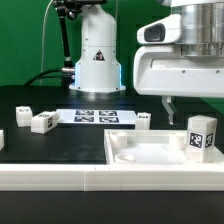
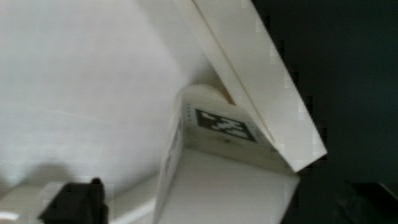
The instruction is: Assemble one leg
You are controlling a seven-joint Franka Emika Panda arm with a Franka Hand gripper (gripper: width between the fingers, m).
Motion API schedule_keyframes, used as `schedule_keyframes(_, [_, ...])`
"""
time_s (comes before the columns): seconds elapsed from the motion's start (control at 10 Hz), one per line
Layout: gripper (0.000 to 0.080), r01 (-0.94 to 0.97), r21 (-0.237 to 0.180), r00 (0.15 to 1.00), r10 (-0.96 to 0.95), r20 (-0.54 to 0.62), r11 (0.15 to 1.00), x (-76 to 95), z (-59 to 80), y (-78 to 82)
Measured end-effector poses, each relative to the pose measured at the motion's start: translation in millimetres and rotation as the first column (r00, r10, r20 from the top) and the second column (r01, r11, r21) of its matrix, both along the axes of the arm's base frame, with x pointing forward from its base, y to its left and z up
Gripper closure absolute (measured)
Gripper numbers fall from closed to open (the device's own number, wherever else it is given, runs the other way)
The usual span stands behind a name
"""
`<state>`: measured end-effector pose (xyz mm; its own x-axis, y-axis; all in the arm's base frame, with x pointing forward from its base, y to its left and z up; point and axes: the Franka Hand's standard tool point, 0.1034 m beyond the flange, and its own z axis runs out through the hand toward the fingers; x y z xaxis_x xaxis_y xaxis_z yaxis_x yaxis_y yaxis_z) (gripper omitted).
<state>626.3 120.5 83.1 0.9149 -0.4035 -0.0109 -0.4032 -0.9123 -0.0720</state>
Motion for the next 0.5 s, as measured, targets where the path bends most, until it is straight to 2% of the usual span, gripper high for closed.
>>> schedule_keyframes(0.2, [0.015, -0.256, -0.044, 0.966, 0.257, 0.002, 0.966, -1.6, -0.4, 3.7])
schedule_keyframes(0.3, [0.015, -0.349, -0.053, 0.937, 0.349, -0.002, 0.936, -3.5, -3.1, 6.8])
schedule_keyframes(0.5, [0.015, -0.516, -0.056, 0.856, 0.517, 0.001, 0.855, -2.7, -3.5, 2.6])
